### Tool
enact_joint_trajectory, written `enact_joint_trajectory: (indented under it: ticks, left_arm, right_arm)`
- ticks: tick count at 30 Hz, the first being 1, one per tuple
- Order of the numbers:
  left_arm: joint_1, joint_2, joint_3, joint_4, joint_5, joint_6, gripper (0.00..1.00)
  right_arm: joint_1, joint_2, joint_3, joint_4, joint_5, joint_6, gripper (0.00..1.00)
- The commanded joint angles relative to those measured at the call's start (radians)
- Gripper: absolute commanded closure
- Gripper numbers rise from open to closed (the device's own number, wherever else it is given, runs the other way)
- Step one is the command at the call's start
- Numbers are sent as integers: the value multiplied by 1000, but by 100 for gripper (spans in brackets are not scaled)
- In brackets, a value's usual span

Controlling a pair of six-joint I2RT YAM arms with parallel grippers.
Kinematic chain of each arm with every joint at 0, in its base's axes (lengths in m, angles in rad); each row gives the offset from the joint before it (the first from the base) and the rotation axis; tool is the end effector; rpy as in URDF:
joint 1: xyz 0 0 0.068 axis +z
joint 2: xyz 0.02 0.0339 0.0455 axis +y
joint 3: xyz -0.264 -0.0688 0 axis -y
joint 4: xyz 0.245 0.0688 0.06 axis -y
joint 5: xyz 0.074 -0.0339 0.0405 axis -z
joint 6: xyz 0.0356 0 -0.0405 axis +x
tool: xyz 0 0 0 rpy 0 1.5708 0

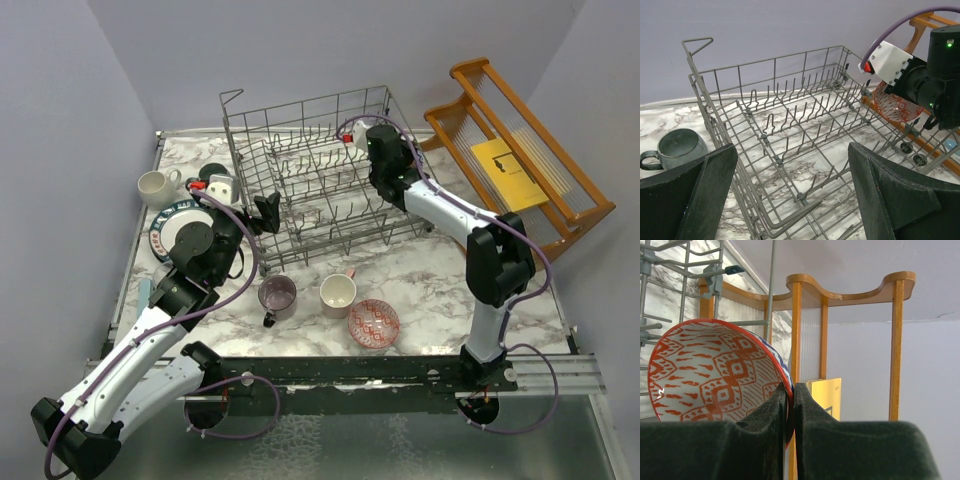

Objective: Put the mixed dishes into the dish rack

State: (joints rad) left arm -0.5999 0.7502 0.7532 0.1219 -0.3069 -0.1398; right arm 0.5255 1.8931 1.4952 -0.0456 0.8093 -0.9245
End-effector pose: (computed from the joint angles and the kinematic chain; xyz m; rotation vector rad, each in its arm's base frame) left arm 0.1536 -0.0921 0.3677 0.0826 1.4607 -0.3826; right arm 0.3951 0.1993 0.2820 -0.8988 1.8112 -1.0638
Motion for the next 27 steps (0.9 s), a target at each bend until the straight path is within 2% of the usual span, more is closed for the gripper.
enact_joint_trajectory:
  ticks: [1,12,27]
  left_arm:
    - [-5,-5,-4,2,22,-3,4]
    - [-4,-13,0,-9,30,-9,4]
    - [-5,1,8,-10,37,-28,4]
  right_arm:
    - [19,19,32,120,76,-69,99]
    - [49,42,-55,268,173,-205,98]
    - [68,104,-71,138,183,-89,98]
